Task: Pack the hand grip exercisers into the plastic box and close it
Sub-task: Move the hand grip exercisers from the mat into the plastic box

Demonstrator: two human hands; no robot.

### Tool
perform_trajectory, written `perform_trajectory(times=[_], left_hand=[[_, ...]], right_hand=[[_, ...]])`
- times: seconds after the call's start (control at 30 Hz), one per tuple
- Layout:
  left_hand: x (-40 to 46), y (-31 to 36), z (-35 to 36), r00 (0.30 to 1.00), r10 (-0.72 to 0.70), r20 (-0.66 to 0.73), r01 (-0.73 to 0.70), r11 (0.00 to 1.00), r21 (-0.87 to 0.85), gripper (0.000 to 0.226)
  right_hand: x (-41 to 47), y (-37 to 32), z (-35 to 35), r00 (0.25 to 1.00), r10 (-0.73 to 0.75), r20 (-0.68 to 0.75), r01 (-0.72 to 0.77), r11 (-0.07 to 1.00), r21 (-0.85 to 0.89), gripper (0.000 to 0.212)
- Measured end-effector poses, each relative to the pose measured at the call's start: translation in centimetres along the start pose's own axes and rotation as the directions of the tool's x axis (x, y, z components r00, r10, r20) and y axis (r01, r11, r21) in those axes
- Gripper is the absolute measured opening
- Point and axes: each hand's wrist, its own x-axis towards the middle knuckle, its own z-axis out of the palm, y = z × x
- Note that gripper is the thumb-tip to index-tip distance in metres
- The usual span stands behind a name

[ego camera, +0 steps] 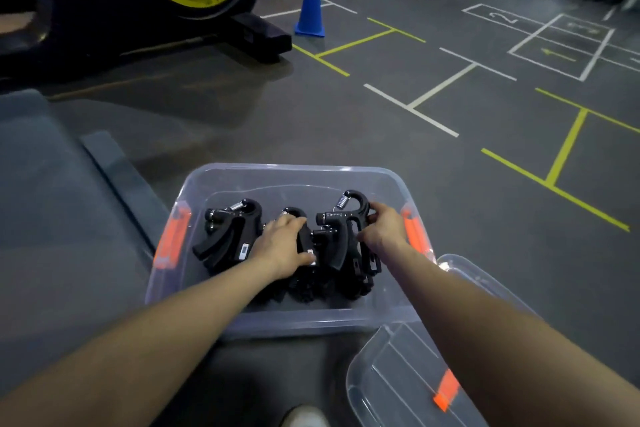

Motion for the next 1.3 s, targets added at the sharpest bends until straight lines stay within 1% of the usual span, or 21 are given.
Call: perform_trajectory(times=[0.1, 0.27, 0.37, 0.77, 0.87, 0.93, 1.0, 1.07, 1.13, 1.23, 1.3], left_hand=[[0.7, -0.2, 0.9, 0.999, 0.008, 0.031, -0.008, 1.0, 0.014, 0.082], [1.3, -1.0, 1.9, 0.997, -0.01, 0.078, 0.009, 1.0, 0.011, 0.085], [1.3, -1.1, 2.2, 0.996, -0.014, 0.084, 0.013, 1.0, 0.017, 0.083], [1.1, -1.2, 2.1, 0.995, -0.015, 0.099, 0.014, 1.0, 0.011, 0.079], [0.6, -1.0, 0.5, 0.999, 0.013, 0.043, -0.012, 0.999, -0.035, 0.07], [0.0, -1.2, -1.4, 0.999, 0.03, -0.031, -0.033, 0.996, -0.077, 0.06], [-1.0, -2.2, -3.6, 0.991, 0.025, -0.128, -0.039, 0.993, -0.108, 0.048], [-2.2, -4.1, -5.7, 0.977, -0.022, -0.213, -0.004, 0.993, -0.121, 0.039], [-4.2, -7.5, -7.9, 0.955, -0.105, -0.278, 0.072, 0.989, -0.126, 0.037], [-6.6, -11.9, -10.3, 0.932, -0.195, -0.305, 0.158, 0.977, -0.144, 0.038], [-9.5, -15.9, -12.1, 0.902, -0.28, -0.328, 0.242, 0.958, -0.153, 0.04]], right_hand=[[0.5, 0.9, 0.6, 1.0, 0.017, -0.011, -0.018, 1.0, -0.018, 0.056], [0.7, 1.5, 1.5, 1.0, 0.019, -0.005, -0.019, 0.999, -0.046, 0.059], [0.9, 1.4, 2.0, 1.0, 0.027, -0.009, -0.028, 0.998, -0.054, 0.052], [0.8, 1.2, 2.5, 0.999, 0.05, -0.001, -0.05, 0.999, -0.014, 0.045], [0.6, -0.1, 2.6, 0.999, 0.033, -0.019, -0.034, 0.998, -0.045, 0.043], [0.2, -1.8, 2.9, 1.0, -0.02, -0.003, 0.02, 0.997, -0.08, 0.045], [-0.6, -3.9, 3.9, 0.996, -0.077, 0.042, 0.081, 0.991, -0.105, 0.046], [-1.9, -6.5, 5.4, 0.985, -0.145, 0.094, 0.156, 0.981, -0.118, 0.045], [-3.8, -9.5, 8.0, 0.966, -0.204, 0.156, 0.221, 0.969, -0.107, 0.044], [-6.0, -12.9, 11.2, 0.937, -0.276, 0.217, 0.3, 0.95, -0.088, 0.044], [-8.5, -15.5, 14.6, 0.894, -0.347, 0.284, 0.386, 0.918, -0.093, 0.044]])
